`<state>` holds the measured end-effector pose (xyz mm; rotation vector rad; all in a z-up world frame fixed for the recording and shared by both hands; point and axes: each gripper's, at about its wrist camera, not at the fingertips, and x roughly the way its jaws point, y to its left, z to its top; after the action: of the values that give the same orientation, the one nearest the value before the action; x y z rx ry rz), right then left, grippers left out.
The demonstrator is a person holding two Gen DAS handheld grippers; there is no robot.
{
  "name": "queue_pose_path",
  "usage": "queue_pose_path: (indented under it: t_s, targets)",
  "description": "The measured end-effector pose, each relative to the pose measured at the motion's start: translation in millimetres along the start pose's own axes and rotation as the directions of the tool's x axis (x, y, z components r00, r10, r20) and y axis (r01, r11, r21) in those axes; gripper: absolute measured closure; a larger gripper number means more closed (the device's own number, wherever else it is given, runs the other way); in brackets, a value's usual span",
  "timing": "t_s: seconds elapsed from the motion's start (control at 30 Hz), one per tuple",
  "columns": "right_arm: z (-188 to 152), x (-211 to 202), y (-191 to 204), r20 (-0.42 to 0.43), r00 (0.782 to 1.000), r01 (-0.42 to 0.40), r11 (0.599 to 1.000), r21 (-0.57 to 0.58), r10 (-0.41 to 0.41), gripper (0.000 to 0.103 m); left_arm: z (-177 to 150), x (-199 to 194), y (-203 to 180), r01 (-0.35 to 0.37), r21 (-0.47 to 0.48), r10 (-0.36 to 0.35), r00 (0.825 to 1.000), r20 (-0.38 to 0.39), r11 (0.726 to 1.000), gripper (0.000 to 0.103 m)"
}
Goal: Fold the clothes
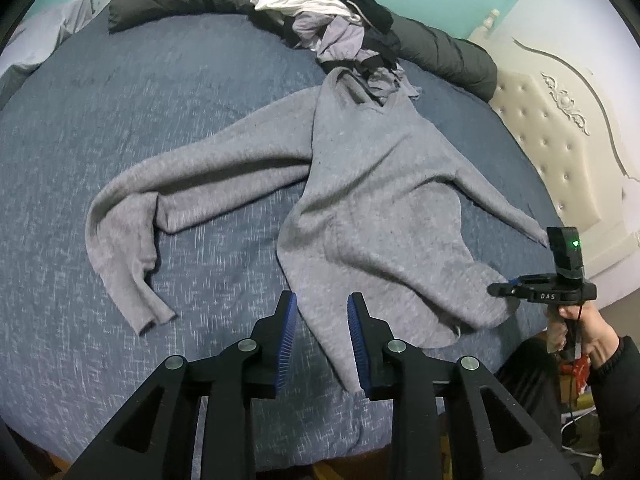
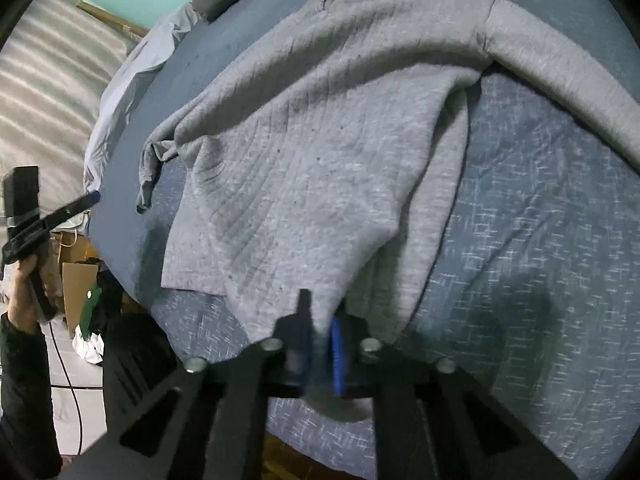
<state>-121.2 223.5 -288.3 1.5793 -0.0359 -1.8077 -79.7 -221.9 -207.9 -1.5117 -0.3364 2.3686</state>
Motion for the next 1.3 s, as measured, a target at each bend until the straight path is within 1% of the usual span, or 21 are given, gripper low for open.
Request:
queue_pose_path:
  t_s: [0.1, 0.2, 0.33, 0.57, 0.63, 0.73, 0.83, 1.07, 1.17, 1.3]
  targets:
    - [-3, -24, -8, 0.054, 0.999, 0.002, 1.0, 0.008, -0.003, 0.099, -5, 9, -2, 0.011, -0.003, -0.011, 1.0, -0.027, 1.0, 0.073]
    - [-8, -52, -23, 0.105, 0.994, 0.03, 0.999, 0.025, -0.032, 0.1, -8, 23, -6, 0.036, 0.002, -0.036, 0.997, -0.062, 0.999, 0.072]
    - [-12, -83, -47, 0.17, 0.983, 0.058, 0.995, 0.079, -0.07, 0.1, -13, 43, -14, 0.061, 0.006, -0.06, 0.992, -0.109, 0.998, 0.07]
    - [-29, -117, -88, 0.208, 0.963, 0.141, 0.979, 0.15, -0.171, 0.1, -24, 81, -38, 0.09, 0.026, -0.083, 0.979, -0.188, 0.996, 0.066]
    - [-35, -123, -101, 0.216, 0.954, 0.168, 0.969, 0.18, -0.206, 0.1, -27, 92, -44, 0.094, 0.034, -0.085, 0.975, -0.207, 0.995, 0.066]
    - [-43, -133, -121, 0.231, 0.945, 0.179, 0.957, 0.226, -0.231, 0.1, -31, 106, -52, 0.106, 0.037, -0.095, 0.969, -0.227, 0.994, 0.064]
    - [-46, -138, -131, 0.24, 0.937, 0.195, 0.949, 0.247, -0.255, 0.1, -31, 119, -57, 0.126, 0.037, -0.114, 0.965, -0.238, 0.991, 0.064]
    - [-47, -139, -142, 0.23, 0.936, 0.205, 0.943, 0.262, -0.267, 0.1, -29, 145, -69, 0.178, 0.02, -0.168, 0.954, -0.249, 0.984, 0.06]
    - [-50, -138, -149, 0.226, 0.939, 0.194, 0.94, 0.279, -0.261, 0.1, -30, 155, -76, 0.183, 0.028, -0.17, 0.952, -0.254, 0.983, 0.06]
    - [-51, -135, -148, 0.223, 0.943, 0.184, 0.945, 0.269, -0.247, 0.1, -30, 166, -86, 0.186, 0.045, -0.168, 0.952, -0.256, 0.982, 0.06]
